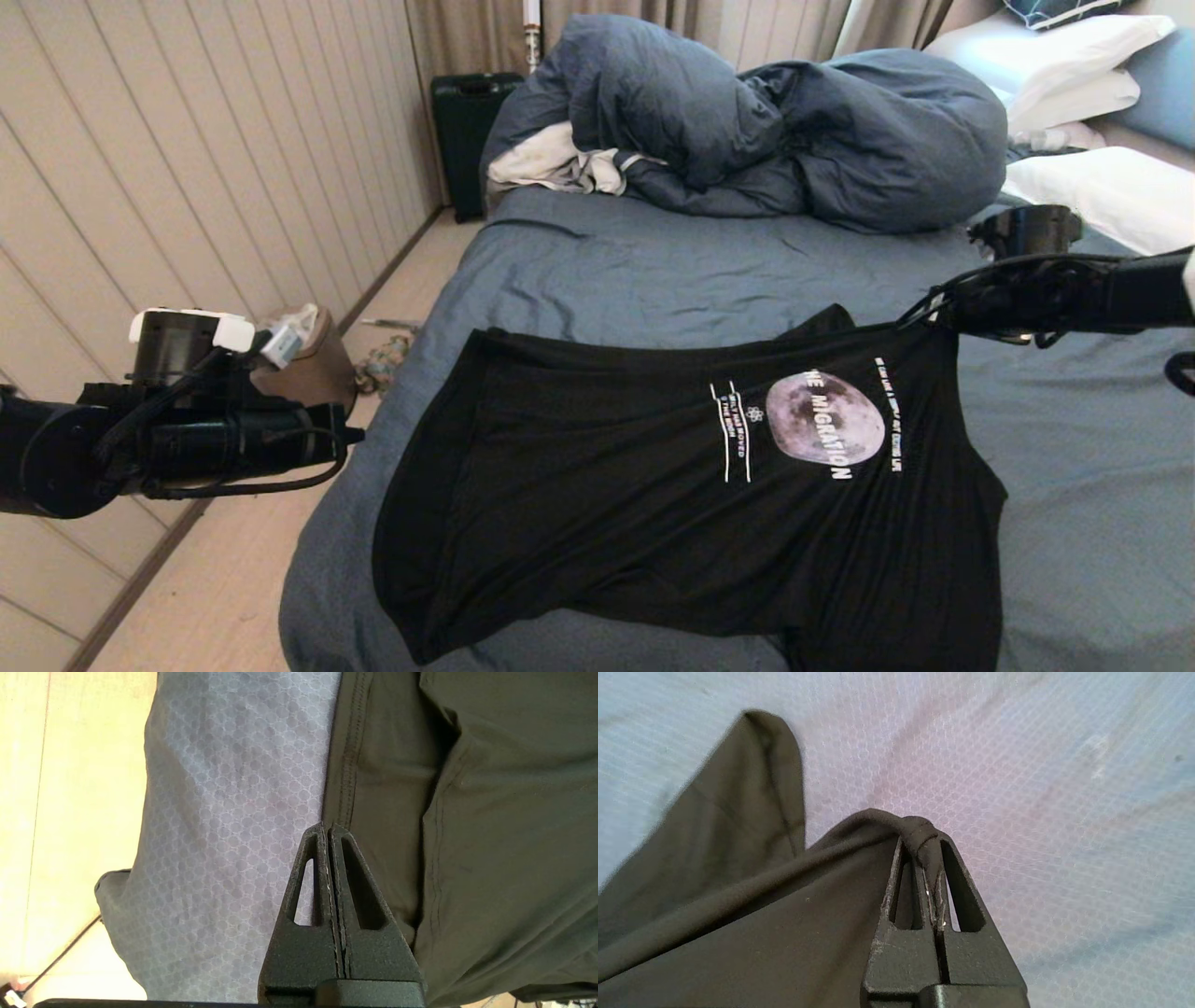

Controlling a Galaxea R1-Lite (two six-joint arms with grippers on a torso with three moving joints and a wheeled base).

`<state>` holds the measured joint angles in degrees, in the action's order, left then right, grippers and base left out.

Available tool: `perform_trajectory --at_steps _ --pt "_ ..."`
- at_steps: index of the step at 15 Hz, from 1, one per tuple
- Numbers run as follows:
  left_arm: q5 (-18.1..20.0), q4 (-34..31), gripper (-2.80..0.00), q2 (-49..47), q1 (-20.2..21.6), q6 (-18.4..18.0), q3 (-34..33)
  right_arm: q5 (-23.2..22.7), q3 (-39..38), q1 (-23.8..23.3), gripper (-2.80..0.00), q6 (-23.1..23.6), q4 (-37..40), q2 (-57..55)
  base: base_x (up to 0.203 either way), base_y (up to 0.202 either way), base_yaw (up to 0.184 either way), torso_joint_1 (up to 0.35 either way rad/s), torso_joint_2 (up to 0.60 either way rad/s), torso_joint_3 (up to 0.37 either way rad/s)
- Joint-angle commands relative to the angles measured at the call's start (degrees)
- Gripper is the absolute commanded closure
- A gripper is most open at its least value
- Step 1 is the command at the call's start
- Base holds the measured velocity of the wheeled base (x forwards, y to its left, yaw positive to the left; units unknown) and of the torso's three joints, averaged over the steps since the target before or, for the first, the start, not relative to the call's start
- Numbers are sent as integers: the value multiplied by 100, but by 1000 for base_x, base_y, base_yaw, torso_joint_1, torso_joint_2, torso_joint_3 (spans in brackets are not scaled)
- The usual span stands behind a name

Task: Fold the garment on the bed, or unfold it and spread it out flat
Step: Unford the black T-shirt

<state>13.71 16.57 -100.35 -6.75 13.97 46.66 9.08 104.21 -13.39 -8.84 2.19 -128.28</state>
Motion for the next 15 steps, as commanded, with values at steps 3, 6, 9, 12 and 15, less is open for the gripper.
perform_trajectory --at_steps 3,6,9,12,15 --pt "8 22 0 -2 -1 9 1 145 -68 84 -280 103 -2 -152 0 0 0 0 0 0" --pt "8 22 0 -1 0 0 0 111 -59 20 -280 128 19 -67 0 0 0 0 0 0" --pt "8 22 0 16 7 9 1 43 -213 -4 -280 -13 76 275 0 0 0 0 0 0" --pt "8 70 0 16 83 16 61 -35 -434 82 -280 -626 85 504 0 0 0 0 0 0" --pt "0 136 0 59 104 93 57 27 51 339 0 -494 74 176 0 0 0 0 0 0"
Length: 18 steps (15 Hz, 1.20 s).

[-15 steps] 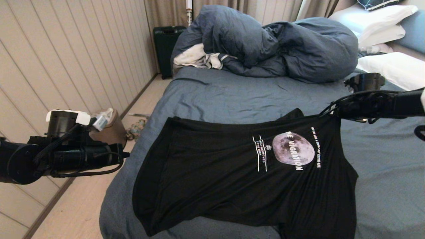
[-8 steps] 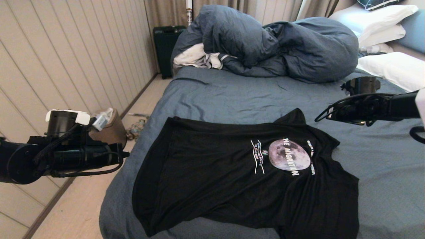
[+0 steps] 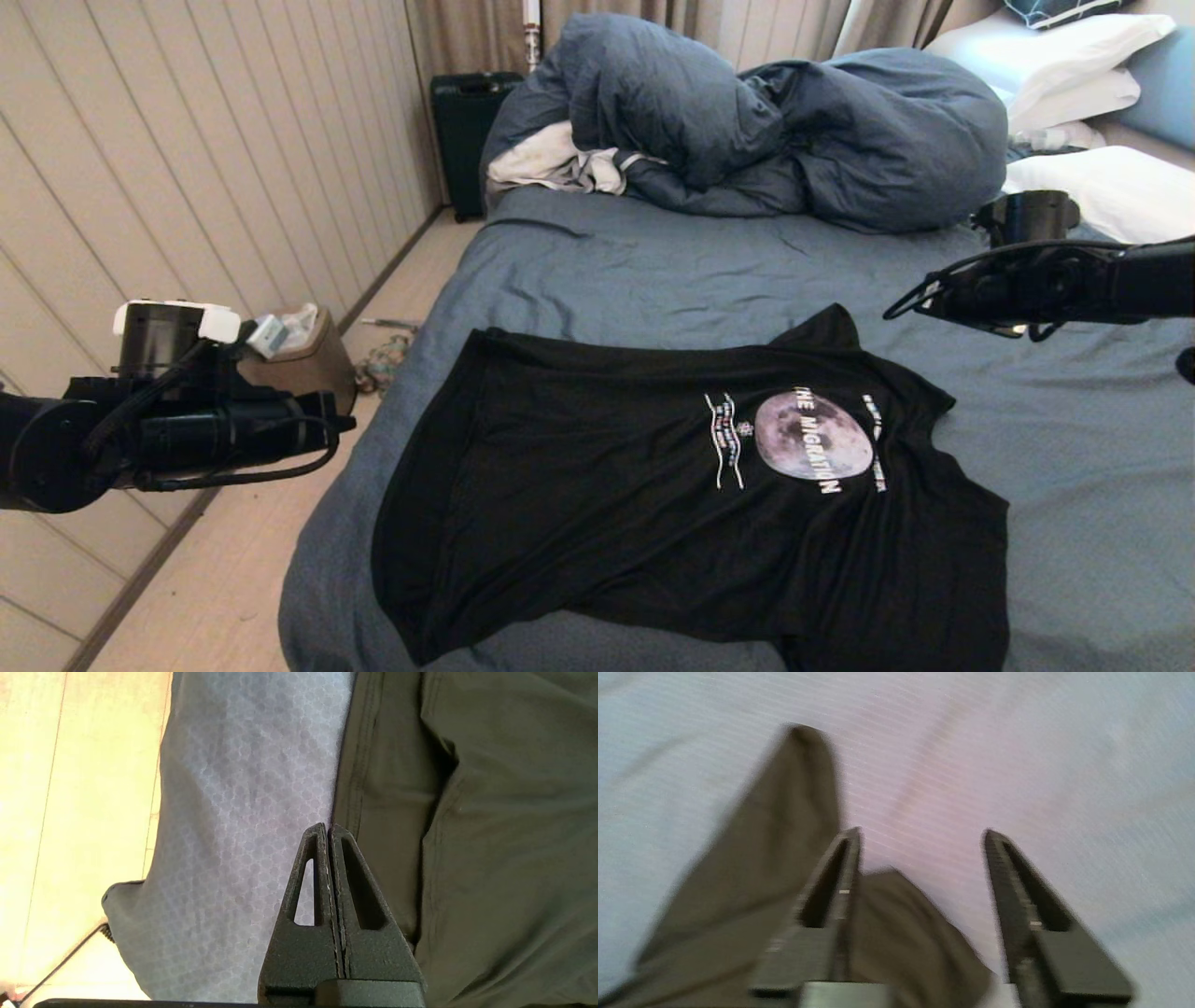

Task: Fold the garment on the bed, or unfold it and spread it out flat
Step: Unford the black T-shirt

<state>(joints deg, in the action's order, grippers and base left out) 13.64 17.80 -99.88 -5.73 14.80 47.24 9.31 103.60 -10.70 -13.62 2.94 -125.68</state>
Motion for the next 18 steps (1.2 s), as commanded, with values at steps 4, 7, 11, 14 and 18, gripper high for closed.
perform_trajectory --at_steps 4,7,11,14,18 --pt "-26 168 0 151 2 101 -86 817 841 462 0 693 -163 -851 0 0 0 0 0 0" --pt "-29 478 0 75 1 102 -206 1480 866 733 0 1355 -1553 -1483 0 0 0 0 0 0" --pt "-28 584 0 48 2 102 -250 1766 873 902 0 1532 -2059 -1898 0 0 0 0 0 0" --pt "-37 583 0 22 2 102 -250 1748 817 939 0 1221 -1896 -1691 0 0 0 0 0 0" --pt "-42 576 0 48 2 102 -210 790 739 920 0 22 -69 -440 0 0 0 0 0 0"
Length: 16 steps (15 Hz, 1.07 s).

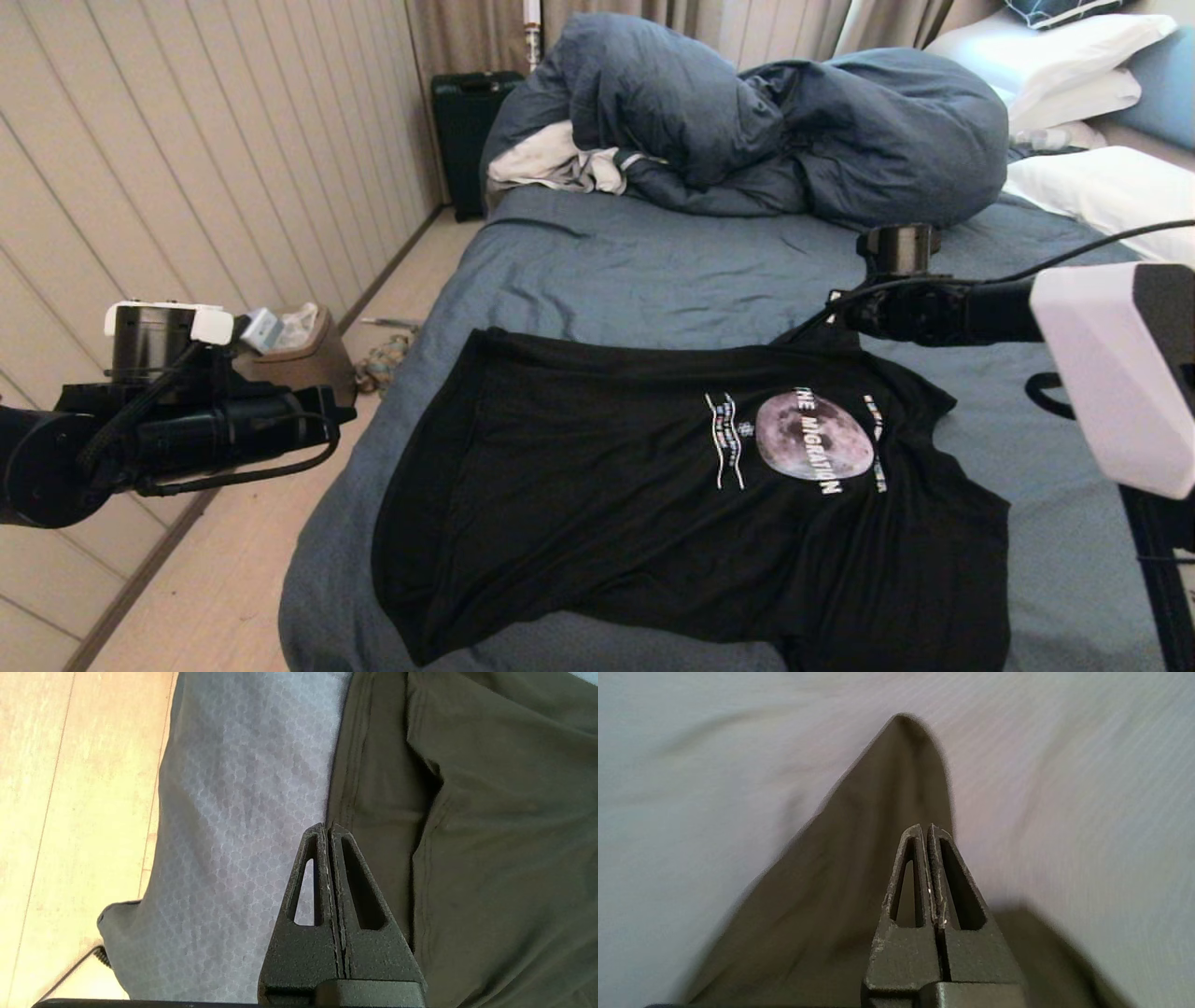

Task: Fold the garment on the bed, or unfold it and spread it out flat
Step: Unford the black T-shirt, then fold the black T-shirt

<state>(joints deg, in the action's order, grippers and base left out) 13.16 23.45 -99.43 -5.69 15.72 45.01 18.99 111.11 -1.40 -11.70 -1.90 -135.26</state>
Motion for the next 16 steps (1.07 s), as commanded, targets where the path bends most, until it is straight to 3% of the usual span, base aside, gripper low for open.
perform_trajectory --at_steps 1,4,8,13,16 --pt "2 10 0 2 -2 10 26 -634 -17 -45 0 -458 1016 846 0 0 0 0 0 0" --pt "-6 10 0 -7 -2 1 26 -1589 -503 -419 0 -1036 2259 1803 0 0 0 0 0 0" --pt "11 -16 0 92 -2 -7 1 -2960 -2567 -980 0 -730 2578 3027 0 0 0 0 0 0" --pt "16 -307 0 1304 210 -5 -65 -3346 -4165 -1147 0 -75 2538 5072 0 0 0 0 0 0" --pt "71 -712 0 2708 390 -44 -688 -3382 -4979 -1130 0 116 2582 6894 0 0 0 0 0 0"
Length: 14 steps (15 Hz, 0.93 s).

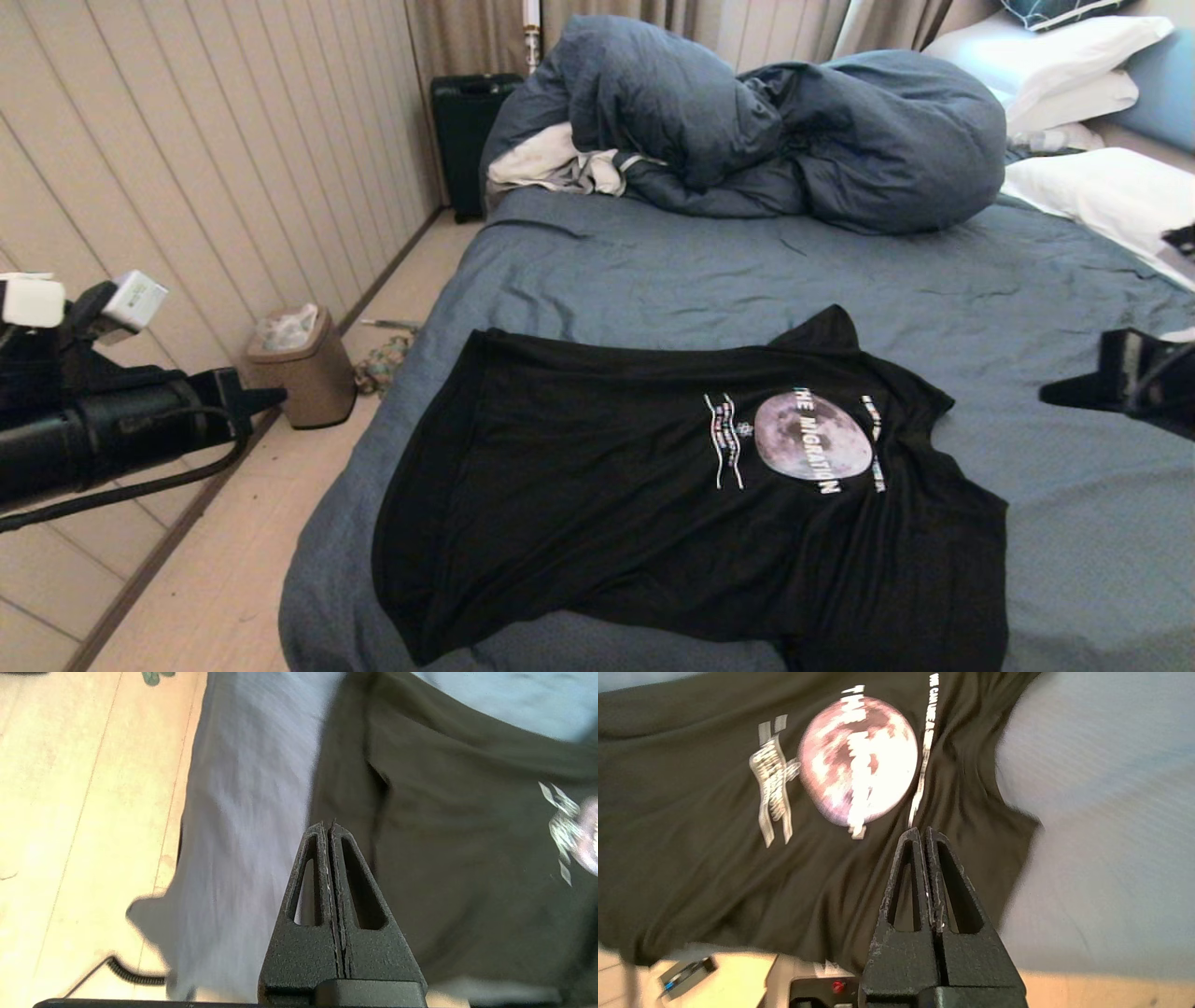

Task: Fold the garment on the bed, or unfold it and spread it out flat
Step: Fold the black T-shirt

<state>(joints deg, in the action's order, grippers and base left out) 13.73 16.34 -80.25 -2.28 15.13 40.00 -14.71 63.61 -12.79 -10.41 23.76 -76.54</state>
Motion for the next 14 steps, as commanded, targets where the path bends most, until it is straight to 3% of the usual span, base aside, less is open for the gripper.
perform_trajectory --at_steps 1,7,11,13,14 --pt "3 -129 0 1282 80 -38 -422 -16 -565 15 0 77 52 1616 0 0 0 0 0 0" --pt "-332 -2381 0 4544 302 -557 -1050 15 -2938 19 0 719 514 4556 0 0 0 0 0 0" --pt "-796 -3034 0 5735 327 -1154 -2232 46 -4090 196 0 1040 515 5923 0 0 0 0 0 0" --pt "-745 -3041 0 6169 291 -1269 -2737 98 -4942 261 0 1312 -118 6058 0 0 0 0 0 0" --pt "-702 -3038 0 6444 259 -1382 -2957 113 -5415 277 0 1421 -865 6071 0 0 0 0 0 0"
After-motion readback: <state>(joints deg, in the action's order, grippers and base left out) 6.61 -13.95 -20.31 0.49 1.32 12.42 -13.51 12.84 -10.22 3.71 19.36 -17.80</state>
